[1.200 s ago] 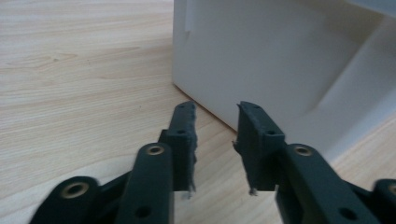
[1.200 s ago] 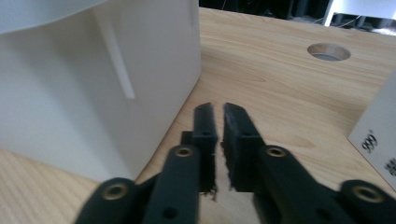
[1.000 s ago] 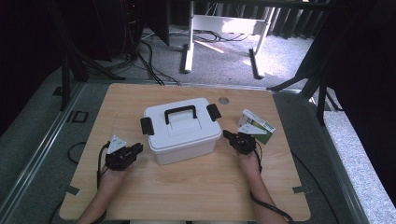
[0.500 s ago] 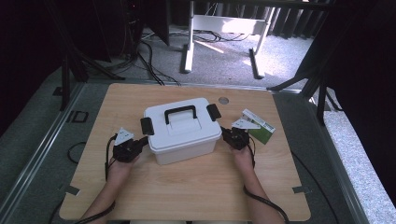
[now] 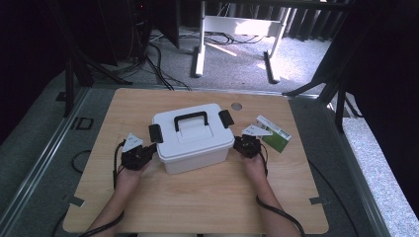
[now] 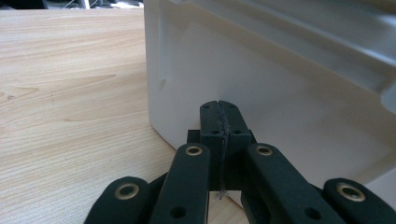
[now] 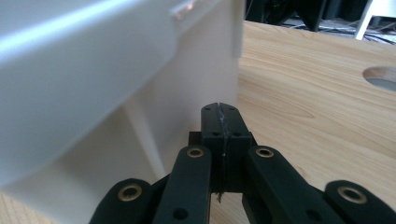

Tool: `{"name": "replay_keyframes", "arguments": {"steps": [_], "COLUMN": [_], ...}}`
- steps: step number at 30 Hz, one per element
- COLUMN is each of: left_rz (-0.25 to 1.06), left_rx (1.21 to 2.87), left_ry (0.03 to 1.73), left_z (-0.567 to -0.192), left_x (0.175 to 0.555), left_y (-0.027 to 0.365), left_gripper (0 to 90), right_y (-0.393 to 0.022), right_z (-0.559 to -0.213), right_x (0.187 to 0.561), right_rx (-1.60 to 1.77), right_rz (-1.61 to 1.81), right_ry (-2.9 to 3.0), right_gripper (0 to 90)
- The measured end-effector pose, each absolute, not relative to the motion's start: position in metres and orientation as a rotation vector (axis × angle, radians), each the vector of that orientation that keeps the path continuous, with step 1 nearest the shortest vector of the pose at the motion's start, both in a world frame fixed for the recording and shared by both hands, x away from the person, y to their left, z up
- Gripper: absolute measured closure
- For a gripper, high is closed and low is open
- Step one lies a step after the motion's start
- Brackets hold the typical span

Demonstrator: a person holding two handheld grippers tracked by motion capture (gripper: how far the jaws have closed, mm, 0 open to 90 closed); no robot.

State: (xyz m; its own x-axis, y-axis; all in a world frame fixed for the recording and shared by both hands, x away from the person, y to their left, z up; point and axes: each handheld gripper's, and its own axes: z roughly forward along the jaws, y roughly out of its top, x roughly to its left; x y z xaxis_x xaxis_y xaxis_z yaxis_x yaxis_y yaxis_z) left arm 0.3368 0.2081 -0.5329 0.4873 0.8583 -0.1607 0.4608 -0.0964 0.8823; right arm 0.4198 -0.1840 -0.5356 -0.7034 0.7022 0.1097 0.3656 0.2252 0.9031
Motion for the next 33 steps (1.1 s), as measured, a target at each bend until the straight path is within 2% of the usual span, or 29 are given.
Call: {"name": "replay_keyframes", "arguments": {"steps": [33], "left_rz": [0.413], "left_rx": [1.767], "left_ry": [1.062], "left_z": [-0.532], "left_x": [0.329], "left_y": [0.202], "left_gripper": [90.0], "right_y": [-0.199], "right_z": [-0.536], "right_x": [0.383], "right_rx": [0.988], "right_rz": [1.49], "right_ry": [2.189], "right_gripper": [90.0]}}
